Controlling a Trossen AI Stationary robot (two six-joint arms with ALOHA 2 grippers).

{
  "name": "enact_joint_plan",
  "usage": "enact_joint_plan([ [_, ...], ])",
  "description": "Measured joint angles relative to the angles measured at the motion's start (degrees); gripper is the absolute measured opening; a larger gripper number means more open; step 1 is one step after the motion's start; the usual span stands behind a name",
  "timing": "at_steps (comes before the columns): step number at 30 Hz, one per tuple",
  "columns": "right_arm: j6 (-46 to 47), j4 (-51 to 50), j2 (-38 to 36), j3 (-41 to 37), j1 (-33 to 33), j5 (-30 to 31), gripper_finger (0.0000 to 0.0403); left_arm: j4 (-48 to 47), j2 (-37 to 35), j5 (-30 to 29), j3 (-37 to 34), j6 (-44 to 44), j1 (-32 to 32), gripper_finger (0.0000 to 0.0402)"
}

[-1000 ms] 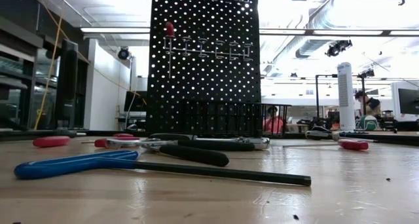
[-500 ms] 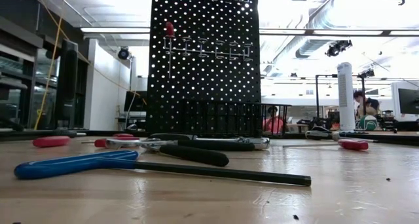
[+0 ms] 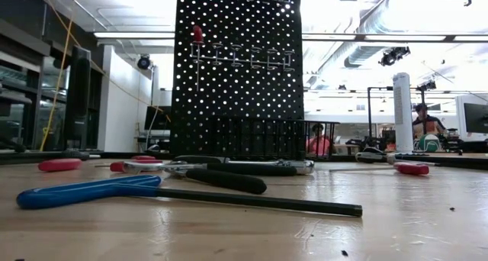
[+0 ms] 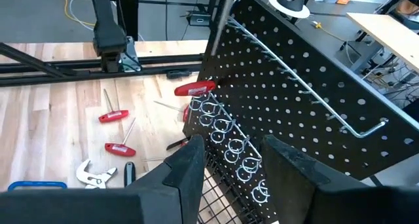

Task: Hang tools onto peg board
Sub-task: Hang the black nut driver on the peg board

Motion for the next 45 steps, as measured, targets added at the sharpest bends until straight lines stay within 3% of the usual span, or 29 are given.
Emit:
enact_joint_plan([
  [5, 0.0, 0.02, 0.0, 0.0, 0.0, -0.14, 0.0142, 0.36, 0.06, 0.89, 0.0, -0.09, 0.83, 0.0093],
  [16, -0.37, 0.28, 0.0, 0.0, 0.0, -0.14, 0.0142, 13.92, -0.98, 13.24, 0.14, -6.86, -0.29, 0.0093],
  [22, -4.58, 8.33, 0.0, -0.02, -0.04, -1.18, 0.0142, 15.91, 0.09, 18.57, 0.11, -7.08, -0.27, 0.0093],
  [28, -6.91, 28.25, 0.99, -0.02, -4.54, -16.58, 0.0142, 23.98, 4.36, 24.78, 0.04, -7.58, -1.38, 0.0093],
  [32, -3.21, 31.69, 2.05, -0.04, -7.83, -22.55, 0.0142, 29.53, 5.71, 27.5, 0.04, -8.07, -2.47, 0.0093],
  [37, 2.46, 36.61, 3.9, -0.04, -10.51, -34.7, 0.0149, 30.92, 6.86, 30.34, 0.07, -8.5, -3.73, 0.0093],
  [45, 8.85, 38.53, 6.76, -0.07, -10.62, -38.25, 0.0222, 31.11, 7.06, 30.06, 0.06, -7.08, -4.34, 0.0093],
])
